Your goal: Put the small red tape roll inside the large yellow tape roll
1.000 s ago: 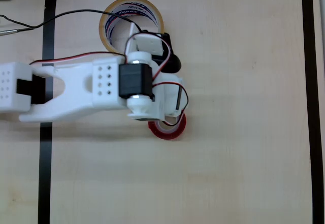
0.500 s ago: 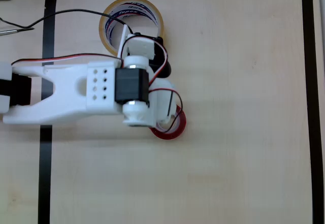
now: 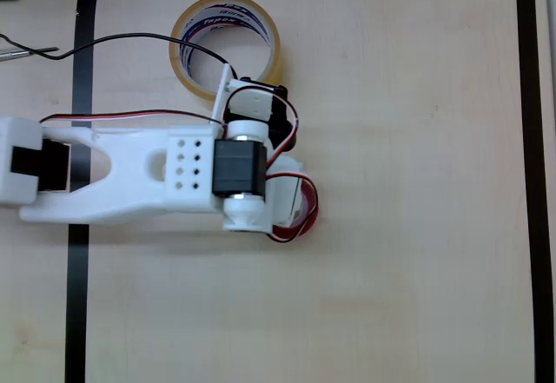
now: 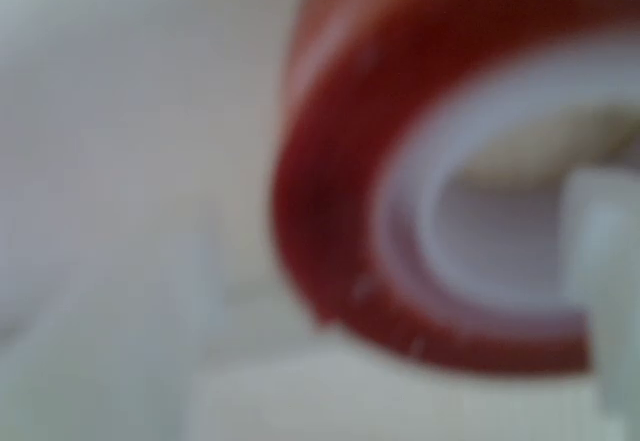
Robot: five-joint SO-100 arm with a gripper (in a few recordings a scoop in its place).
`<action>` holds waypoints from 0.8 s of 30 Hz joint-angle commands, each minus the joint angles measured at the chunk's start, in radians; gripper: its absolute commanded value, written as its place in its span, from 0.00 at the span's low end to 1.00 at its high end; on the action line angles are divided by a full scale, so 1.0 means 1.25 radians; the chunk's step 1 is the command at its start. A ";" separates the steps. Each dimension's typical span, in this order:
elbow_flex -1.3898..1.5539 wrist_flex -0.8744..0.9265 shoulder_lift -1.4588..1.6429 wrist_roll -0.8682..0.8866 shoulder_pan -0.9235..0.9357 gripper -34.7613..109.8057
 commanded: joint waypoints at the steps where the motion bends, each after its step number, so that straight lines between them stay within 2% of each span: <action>1: -0.109 0.015 0.005 0.004 0.007 0.36; 7: -0.187 0.015 -0.071 0.004 0.010 0.34; 11: -0.207 0.015 -0.097 0.004 0.005 0.24; 18: -0.201 0.015 -0.058 0.010 0.020 0.24; 24: -0.131 0.015 0.081 -0.009 -0.017 0.24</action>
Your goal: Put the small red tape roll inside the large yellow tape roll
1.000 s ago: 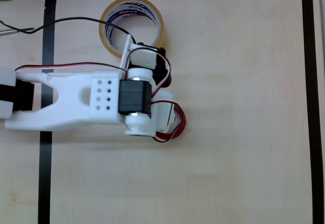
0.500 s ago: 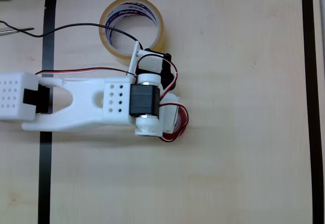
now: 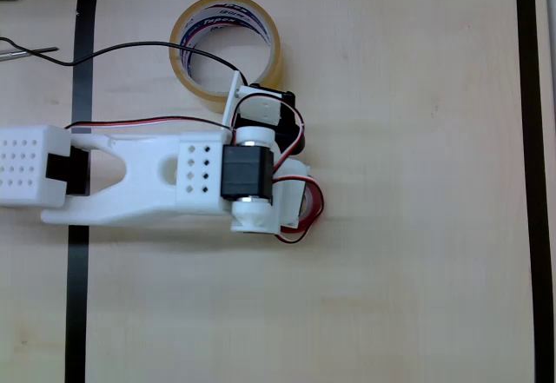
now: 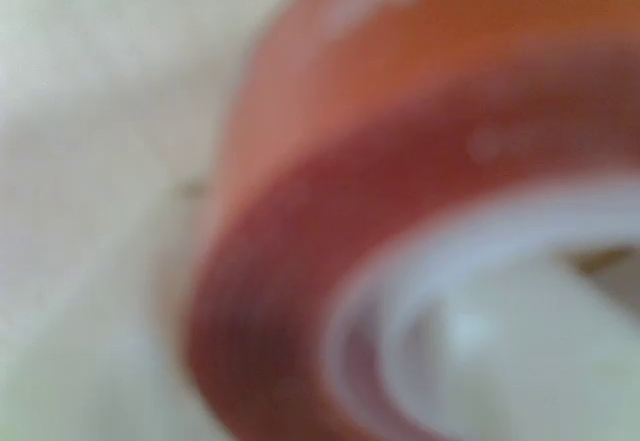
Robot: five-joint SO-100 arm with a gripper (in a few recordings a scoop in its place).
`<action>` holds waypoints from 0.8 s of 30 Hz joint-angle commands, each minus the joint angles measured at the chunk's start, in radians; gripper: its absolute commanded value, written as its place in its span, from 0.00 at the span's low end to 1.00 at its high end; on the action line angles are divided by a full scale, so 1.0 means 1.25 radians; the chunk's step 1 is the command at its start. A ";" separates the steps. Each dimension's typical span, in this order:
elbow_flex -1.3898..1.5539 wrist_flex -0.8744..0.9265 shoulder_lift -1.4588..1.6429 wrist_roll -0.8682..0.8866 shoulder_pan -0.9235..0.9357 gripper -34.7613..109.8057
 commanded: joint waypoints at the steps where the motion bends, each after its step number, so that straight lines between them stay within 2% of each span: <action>1: 0.034 0.011 0.231 -0.015 -0.022 0.24; 11: 0.252 0.011 0.562 -0.075 -0.056 0.24; 18: 0.526 0.011 0.773 -0.056 -0.164 0.24; 24: 0.669 0.011 0.838 -0.016 -0.290 0.24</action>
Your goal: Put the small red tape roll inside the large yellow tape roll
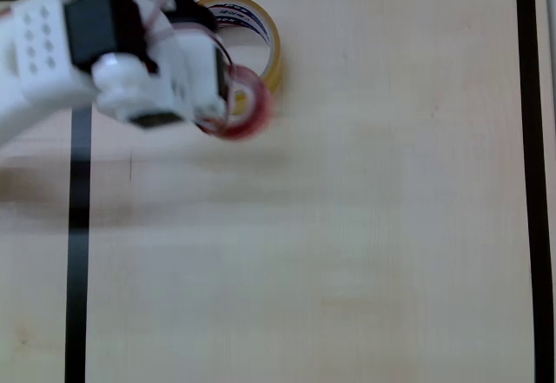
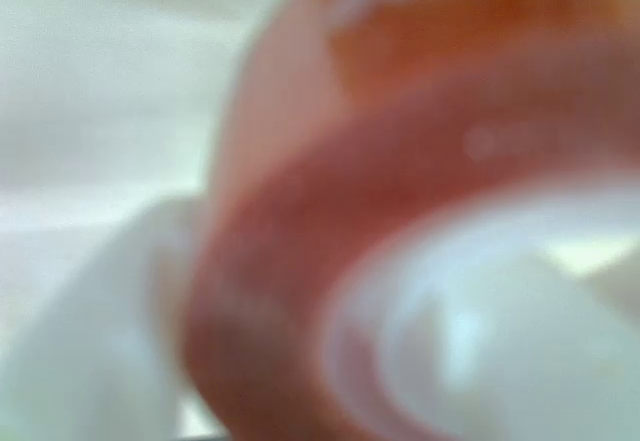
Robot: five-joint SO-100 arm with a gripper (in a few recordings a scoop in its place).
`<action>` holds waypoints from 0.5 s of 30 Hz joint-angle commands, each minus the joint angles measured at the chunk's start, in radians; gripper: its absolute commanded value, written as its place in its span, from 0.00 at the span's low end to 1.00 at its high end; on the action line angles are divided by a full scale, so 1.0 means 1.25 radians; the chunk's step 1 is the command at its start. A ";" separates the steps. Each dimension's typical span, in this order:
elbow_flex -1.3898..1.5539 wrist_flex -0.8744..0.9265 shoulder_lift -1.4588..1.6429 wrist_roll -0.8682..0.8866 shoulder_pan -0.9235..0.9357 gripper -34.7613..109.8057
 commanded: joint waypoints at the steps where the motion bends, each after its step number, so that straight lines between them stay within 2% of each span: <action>1: 0.025 0.007 0.126 0.040 -0.088 0.24; 8: 0.006 -0.009 0.075 0.101 -0.201 0.24; 15: -0.029 -0.038 0.042 0.148 -0.209 0.24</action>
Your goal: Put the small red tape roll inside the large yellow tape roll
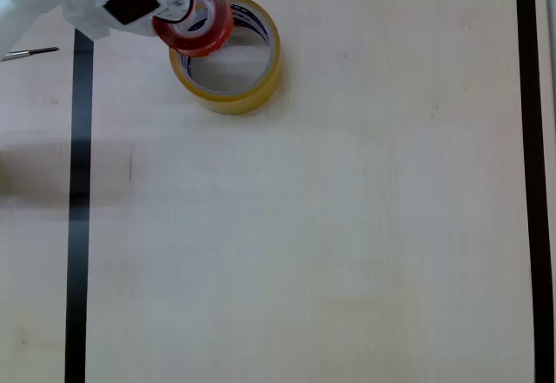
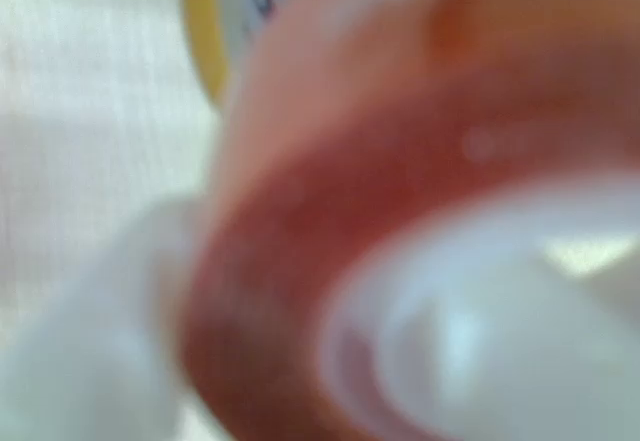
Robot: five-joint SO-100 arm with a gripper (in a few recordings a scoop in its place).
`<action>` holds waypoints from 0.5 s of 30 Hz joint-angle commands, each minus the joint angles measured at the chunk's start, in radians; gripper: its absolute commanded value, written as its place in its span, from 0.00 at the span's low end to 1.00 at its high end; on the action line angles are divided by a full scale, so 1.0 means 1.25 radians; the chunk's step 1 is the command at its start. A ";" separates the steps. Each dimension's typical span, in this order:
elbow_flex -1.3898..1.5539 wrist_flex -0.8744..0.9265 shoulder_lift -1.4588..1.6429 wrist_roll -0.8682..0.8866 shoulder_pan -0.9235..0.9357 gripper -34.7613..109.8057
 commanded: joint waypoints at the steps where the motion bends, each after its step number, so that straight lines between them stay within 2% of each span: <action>1: -0.036 -0.044 0.036 0.054 -0.009 0.24; 11: 0.409 -0.385 0.234 0.131 0.016 0.24; 15: 0.458 -0.412 0.253 0.135 0.029 0.24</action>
